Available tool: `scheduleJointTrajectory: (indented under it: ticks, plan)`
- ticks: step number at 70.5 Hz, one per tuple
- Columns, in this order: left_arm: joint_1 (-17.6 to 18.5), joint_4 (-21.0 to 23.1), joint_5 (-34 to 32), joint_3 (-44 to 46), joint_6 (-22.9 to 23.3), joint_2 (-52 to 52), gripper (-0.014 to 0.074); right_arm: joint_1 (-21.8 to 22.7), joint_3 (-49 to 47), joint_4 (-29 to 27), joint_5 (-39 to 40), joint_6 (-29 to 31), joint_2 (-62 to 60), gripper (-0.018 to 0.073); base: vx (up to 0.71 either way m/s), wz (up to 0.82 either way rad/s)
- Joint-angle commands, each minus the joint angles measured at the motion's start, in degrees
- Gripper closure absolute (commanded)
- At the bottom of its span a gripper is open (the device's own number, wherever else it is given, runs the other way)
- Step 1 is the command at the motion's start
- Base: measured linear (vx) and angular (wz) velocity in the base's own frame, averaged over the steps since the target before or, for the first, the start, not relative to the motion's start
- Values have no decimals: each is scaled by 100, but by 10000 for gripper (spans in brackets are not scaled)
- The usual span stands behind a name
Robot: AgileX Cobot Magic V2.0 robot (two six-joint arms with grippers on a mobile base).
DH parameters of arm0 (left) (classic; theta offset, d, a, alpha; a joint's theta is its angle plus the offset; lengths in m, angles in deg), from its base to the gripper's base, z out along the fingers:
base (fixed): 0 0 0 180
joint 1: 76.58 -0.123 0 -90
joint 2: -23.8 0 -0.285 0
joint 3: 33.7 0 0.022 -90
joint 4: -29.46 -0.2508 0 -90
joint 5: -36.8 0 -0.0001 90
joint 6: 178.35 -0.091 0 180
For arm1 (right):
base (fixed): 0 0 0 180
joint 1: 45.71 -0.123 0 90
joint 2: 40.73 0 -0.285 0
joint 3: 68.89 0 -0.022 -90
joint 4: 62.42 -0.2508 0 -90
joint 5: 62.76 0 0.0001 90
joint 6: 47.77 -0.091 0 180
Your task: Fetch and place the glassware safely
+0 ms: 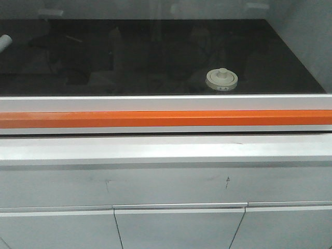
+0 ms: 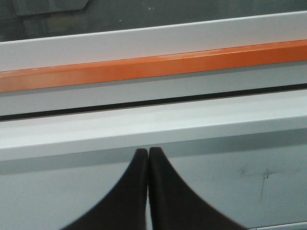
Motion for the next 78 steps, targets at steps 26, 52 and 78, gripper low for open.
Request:
scheduleJointTrajectory:
  ticks: [26, 52, 78]
  plan:
    - [34, 50, -452, -150, 13, 67, 603, 20, 107, 24, 430, 61, -70, 563, 0, 0]
    - [34, 50, -452, -150, 13, 67, 603, 20, 107, 24, 430, 61, -70, 563, 0, 0]
    - [34, 50, -452, -150, 13, 67, 603, 20, 107, 24, 437, 61, -70, 563, 0, 0]
